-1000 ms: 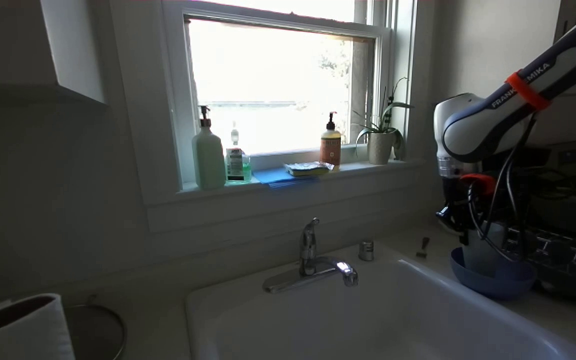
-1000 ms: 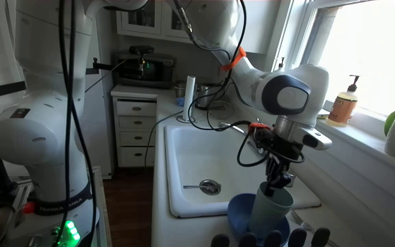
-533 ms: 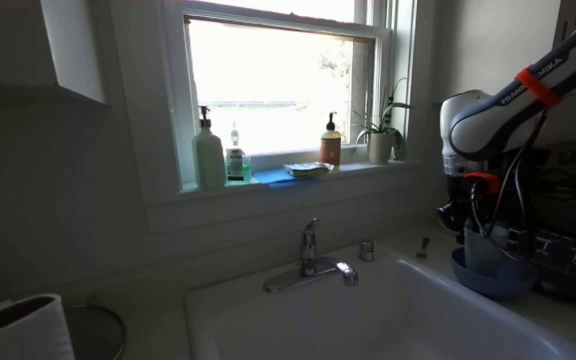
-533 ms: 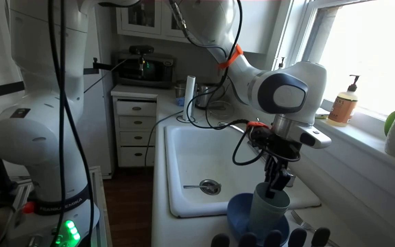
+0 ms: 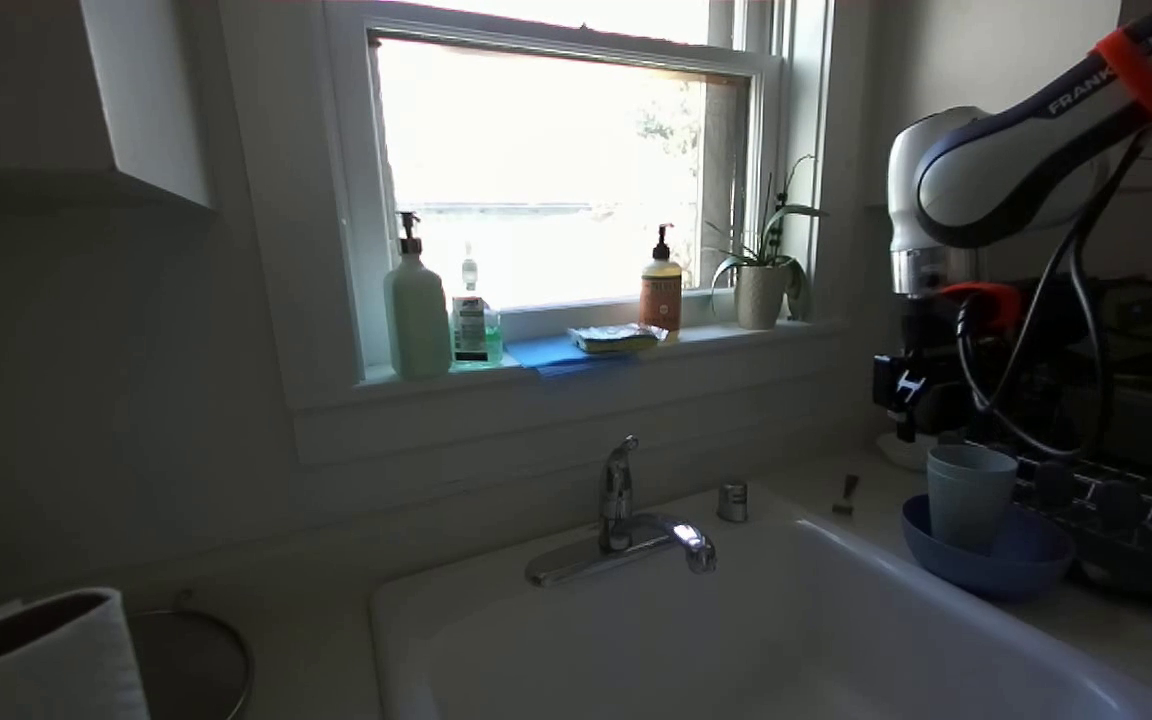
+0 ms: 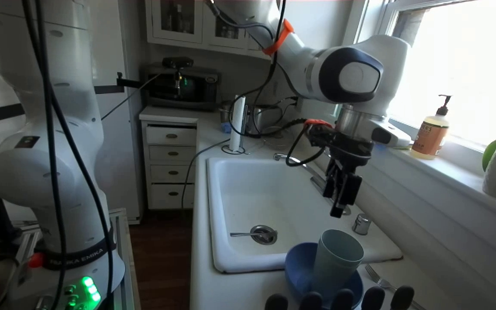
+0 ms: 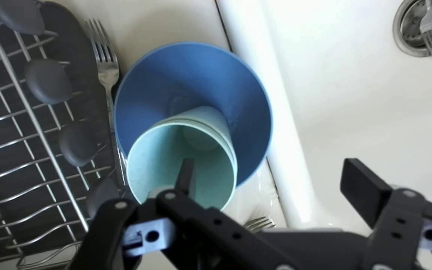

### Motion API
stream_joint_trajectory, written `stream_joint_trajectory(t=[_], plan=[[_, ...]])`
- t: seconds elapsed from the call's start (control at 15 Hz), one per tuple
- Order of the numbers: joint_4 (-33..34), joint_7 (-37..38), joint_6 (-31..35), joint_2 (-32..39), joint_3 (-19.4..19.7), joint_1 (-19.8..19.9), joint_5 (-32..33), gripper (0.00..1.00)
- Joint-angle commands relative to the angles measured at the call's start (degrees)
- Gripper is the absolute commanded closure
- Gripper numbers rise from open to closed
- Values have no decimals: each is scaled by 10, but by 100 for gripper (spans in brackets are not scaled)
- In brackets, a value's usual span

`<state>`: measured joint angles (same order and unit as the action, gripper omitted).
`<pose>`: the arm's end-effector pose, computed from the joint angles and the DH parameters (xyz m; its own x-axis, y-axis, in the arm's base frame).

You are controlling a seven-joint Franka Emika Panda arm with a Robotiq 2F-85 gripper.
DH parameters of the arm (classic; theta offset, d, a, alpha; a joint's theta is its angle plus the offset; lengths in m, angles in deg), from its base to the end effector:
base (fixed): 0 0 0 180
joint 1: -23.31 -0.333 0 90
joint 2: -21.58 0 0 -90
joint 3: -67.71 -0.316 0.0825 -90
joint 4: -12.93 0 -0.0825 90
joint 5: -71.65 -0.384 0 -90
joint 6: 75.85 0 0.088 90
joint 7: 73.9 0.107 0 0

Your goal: Stack up the grey cups, put them in the blue bowl and then put bowl with the cup in the sink

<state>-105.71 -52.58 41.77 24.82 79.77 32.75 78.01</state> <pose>0.5097 -0.2062 0.3989 0.7680 -0.6396 -0.0324 -0.6316 -0.7649 0.1263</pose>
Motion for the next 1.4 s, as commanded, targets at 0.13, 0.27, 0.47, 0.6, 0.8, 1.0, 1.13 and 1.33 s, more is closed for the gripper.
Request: stream_joint_trajectory(t=[0.13, 0.27, 0.47, 0.6, 0.8, 1.0, 1.13, 1.33], plan=[[-8, -1, -43, -21, -18, -4, 0, 0], [-13, -1, -46, -25, -21, -5, 0, 0], [-23, -6, -54, -14, -23, -8, 13, 0], [-38, -8, -51, -5, -26, -11, 24, 0], [-66, -12, -33, 9, -27, -11, 45, 0], [-90, -11, -1, 23, -25, -10, 56, 0], [-107, -18, 23, 28, -24, -9, 57, 0], [-131, -25, 77, 35, -20, -7, 51, 0]])
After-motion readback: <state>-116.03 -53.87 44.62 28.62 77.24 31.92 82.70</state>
